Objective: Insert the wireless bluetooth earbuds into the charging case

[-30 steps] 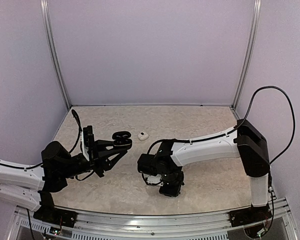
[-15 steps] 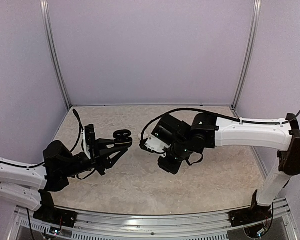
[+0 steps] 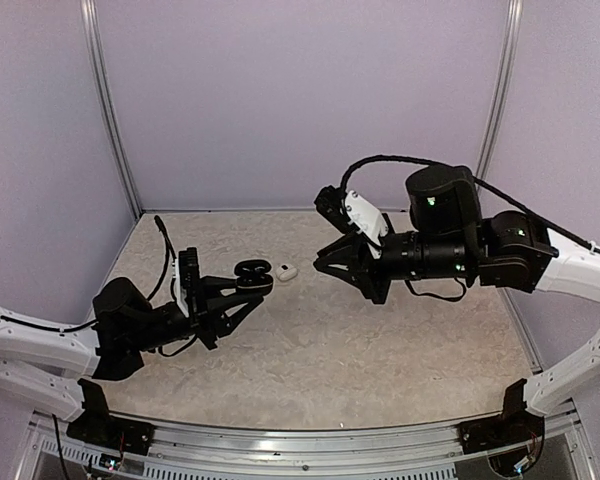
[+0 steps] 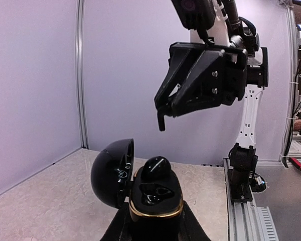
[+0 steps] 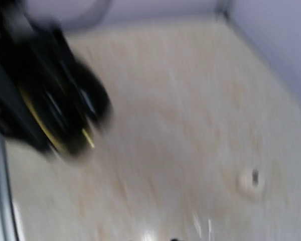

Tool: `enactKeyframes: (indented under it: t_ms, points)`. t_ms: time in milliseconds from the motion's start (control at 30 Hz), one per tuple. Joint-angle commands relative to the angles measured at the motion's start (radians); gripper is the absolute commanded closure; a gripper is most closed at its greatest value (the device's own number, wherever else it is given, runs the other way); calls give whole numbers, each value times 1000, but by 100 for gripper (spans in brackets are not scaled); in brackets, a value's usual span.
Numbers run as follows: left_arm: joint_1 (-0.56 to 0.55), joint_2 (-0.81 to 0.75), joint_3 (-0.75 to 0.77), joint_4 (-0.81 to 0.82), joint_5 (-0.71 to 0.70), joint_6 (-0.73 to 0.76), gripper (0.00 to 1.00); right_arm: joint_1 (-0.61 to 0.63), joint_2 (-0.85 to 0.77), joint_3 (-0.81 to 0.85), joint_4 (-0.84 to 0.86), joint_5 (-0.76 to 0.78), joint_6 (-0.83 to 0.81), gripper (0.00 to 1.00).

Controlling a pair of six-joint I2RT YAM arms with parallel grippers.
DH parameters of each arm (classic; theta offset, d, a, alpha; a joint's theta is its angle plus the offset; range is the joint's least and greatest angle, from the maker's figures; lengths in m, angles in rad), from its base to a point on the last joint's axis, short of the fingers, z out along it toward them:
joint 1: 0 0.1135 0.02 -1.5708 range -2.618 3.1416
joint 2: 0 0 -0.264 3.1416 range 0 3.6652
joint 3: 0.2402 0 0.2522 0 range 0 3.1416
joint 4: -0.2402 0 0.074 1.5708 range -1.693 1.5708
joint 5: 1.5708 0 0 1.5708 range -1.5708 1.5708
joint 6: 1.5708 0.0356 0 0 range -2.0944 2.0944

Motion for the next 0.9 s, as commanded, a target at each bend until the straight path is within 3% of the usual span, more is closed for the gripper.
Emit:
enactKeyframes:
  t_ms: [0, 300, 867]
  points:
    - [0, 11, 39, 26, 48, 38, 100, 52, -29, 1, 167, -97, -68, 89]
    - [-42, 40, 71, 8, 70, 104, 100, 122, 10, 15, 309, -186, -120, 88]
    - [-78, 37, 89, 9, 144, 96, 100, 144, 96, 41, 360, -249, -147, 87]
